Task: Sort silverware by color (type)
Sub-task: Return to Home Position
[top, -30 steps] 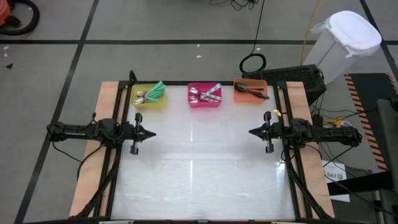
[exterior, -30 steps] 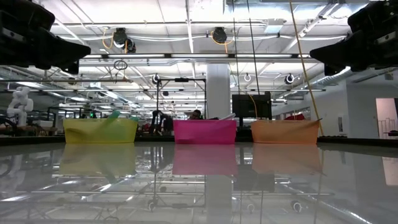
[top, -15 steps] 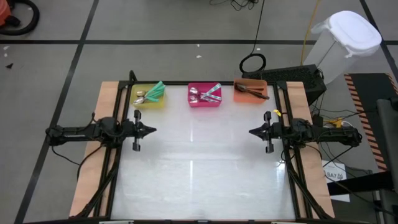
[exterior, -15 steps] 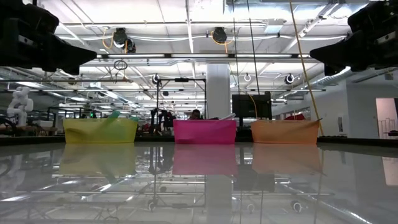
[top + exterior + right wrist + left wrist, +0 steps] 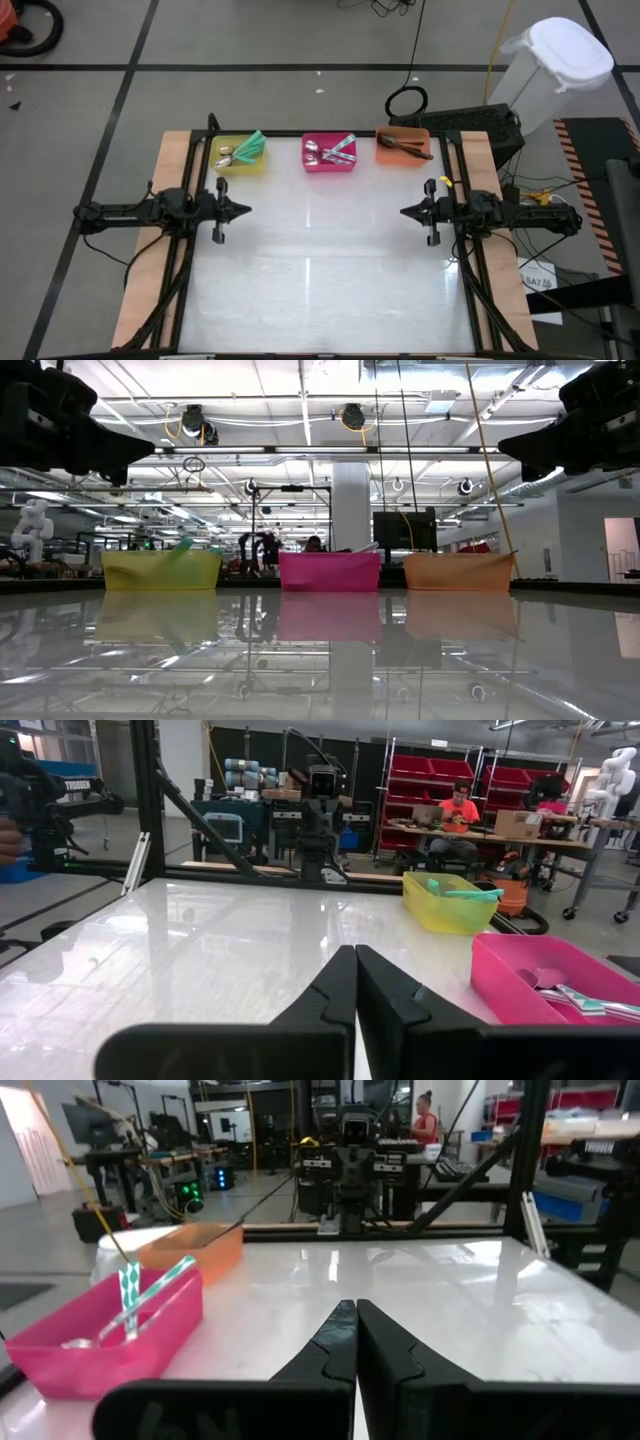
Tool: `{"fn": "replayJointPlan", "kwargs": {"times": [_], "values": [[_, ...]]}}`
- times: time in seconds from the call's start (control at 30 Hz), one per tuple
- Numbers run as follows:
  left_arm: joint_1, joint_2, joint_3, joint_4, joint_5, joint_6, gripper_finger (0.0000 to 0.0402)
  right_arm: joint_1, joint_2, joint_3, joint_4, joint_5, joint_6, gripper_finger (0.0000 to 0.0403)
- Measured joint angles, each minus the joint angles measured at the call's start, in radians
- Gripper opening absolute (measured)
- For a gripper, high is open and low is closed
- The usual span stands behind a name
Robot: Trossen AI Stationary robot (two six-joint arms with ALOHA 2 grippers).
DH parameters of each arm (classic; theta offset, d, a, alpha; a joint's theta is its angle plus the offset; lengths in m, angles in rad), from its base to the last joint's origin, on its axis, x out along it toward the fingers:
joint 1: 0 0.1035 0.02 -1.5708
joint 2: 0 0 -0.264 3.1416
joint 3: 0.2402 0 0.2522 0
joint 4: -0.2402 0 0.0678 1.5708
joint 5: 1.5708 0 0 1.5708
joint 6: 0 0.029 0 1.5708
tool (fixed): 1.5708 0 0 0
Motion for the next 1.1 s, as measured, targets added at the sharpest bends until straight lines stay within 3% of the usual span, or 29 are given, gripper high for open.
{"fn": "replayJointPlan", "kwargs": {"times": [0.13,0.37,1.1], "values": [[-0.002,0.000,0.000,0.000,0.000,-0.032,0.0001,0.000,0.000,0.000,0.000,0.000,0.000,0.0000],[-0.002,0.000,0.000,0.000,-0.002,0.130,0.0001,0.000,0.000,0.000,0.000,0.000,0.000,0.0000],[-0.002,0.000,0.000,0.000,-0.008,0.100,0.0001,0.000,0.000,0.000,0.000,0.000,0.000,0.0000]]}}
